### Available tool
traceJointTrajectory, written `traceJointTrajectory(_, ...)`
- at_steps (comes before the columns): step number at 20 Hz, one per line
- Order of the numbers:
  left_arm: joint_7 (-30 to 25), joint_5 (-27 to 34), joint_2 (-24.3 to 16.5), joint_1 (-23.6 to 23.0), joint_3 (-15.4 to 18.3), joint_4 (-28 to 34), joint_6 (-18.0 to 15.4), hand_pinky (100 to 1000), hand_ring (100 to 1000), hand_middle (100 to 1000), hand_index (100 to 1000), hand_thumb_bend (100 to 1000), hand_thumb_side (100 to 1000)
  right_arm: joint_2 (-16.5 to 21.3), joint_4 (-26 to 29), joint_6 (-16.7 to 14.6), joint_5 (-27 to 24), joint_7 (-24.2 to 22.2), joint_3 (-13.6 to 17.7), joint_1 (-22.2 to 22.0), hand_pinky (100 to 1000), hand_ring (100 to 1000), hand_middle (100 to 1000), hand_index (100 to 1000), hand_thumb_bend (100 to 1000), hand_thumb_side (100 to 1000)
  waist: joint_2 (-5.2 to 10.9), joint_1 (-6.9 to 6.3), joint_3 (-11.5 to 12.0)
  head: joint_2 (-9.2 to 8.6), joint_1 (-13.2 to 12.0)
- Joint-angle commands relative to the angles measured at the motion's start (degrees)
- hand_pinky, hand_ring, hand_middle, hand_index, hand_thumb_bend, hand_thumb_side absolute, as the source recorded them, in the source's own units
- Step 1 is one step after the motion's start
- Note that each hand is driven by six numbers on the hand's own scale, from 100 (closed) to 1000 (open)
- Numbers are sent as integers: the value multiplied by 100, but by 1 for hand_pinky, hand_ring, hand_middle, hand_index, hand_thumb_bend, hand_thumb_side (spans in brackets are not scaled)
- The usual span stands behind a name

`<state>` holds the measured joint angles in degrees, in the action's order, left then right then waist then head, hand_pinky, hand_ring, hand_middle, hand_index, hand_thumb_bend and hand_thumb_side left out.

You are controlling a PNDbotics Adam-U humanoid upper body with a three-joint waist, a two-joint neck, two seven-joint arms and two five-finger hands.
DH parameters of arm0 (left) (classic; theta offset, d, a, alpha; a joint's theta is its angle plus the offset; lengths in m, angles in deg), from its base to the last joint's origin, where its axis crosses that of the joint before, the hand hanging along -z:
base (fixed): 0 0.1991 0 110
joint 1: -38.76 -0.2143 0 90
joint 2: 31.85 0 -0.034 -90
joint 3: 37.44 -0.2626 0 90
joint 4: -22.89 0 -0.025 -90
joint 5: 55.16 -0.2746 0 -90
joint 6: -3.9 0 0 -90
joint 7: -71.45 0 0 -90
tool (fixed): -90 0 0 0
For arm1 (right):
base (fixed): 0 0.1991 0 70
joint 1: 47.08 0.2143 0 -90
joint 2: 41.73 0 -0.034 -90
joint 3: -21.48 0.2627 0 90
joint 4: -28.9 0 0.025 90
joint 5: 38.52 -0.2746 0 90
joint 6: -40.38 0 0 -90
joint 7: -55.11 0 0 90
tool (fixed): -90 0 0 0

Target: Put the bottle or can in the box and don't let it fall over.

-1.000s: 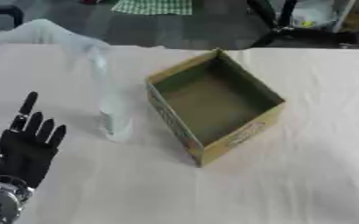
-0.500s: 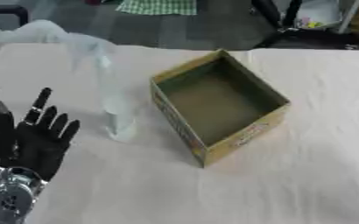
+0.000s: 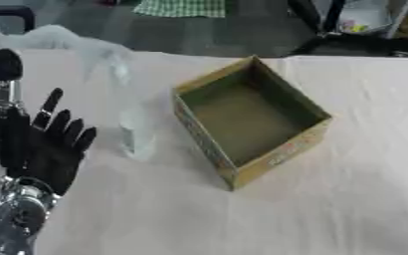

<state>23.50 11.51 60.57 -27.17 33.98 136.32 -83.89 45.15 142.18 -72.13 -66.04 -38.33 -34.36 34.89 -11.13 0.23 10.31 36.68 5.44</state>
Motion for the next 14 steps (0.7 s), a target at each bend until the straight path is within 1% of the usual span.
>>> traceJointTrajectory(1,53,63,-21,138,-20,116,37,100,100,100,955,930,393,150,131,1,-39,-22,6,26,837,905,1000,1000,100,651,89,9,-8,-59,-27)
traceJointTrajectory(7,167,209,9,225,-74,116,117,100,100,100,934,934,391,147,131,17,-43,-32,0,37,838,905,1000,1000,100,652,84,2,-23,-59,-43)
traceJointTrajectory(14,269,368,63,277,-165,116,254,100,100,100,950,924,405,145,131,28,-51,-41,-2,51,838,905,1000,1000,100,652,75,-5,-39,-68,-69)
